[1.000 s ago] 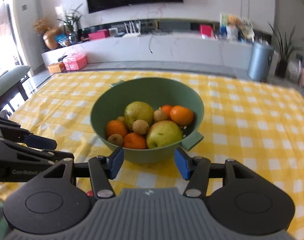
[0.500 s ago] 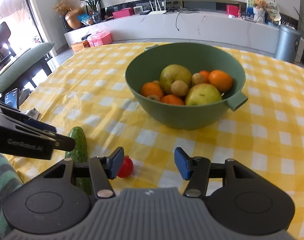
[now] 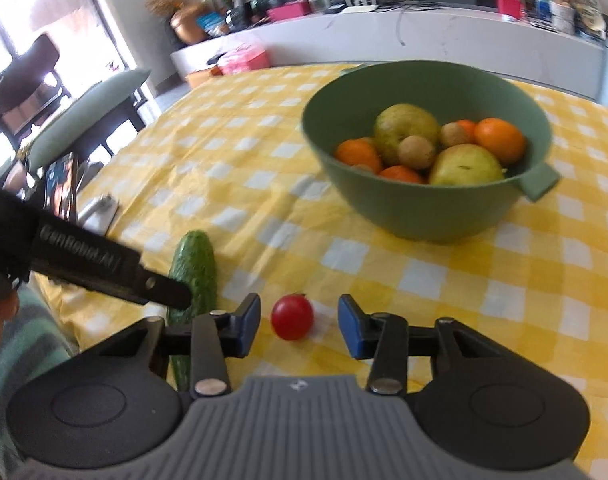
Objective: Organize fruits
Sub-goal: 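Withdraw both tools toward the cucumber and the red cherry tomato, then grasp the cucumber with the left tool while right tool grasps the tomato, then lift the cucumber and tomato and carry both over the colander, then lower the cucumber and tomato into the colander with both tools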
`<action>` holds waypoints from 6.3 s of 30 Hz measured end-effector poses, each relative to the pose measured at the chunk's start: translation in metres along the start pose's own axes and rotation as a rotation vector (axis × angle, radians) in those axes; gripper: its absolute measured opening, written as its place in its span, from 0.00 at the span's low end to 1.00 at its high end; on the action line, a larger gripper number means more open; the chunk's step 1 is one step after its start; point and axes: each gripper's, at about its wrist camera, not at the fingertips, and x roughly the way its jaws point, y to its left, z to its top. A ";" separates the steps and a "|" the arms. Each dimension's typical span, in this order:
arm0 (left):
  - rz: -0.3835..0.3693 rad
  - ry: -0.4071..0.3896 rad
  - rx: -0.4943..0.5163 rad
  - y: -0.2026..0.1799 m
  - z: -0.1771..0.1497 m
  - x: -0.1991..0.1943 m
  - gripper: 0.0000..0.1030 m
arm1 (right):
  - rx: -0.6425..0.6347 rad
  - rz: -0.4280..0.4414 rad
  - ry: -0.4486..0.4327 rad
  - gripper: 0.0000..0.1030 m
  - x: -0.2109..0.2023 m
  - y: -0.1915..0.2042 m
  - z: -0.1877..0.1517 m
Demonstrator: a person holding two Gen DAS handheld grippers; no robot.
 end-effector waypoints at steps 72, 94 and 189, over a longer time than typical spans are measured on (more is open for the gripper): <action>-0.002 -0.248 0.339 -0.052 -0.024 0.015 0.41 | 0.055 -0.202 0.048 0.23 0.014 -0.034 0.005; -0.111 -0.499 0.383 -0.082 0.000 -0.067 0.41 | -0.006 -0.120 -0.285 0.22 -0.053 -0.023 0.023; -0.189 -0.368 0.467 -0.102 0.106 0.016 0.53 | 0.072 -0.184 -0.192 0.23 0.043 -0.108 0.119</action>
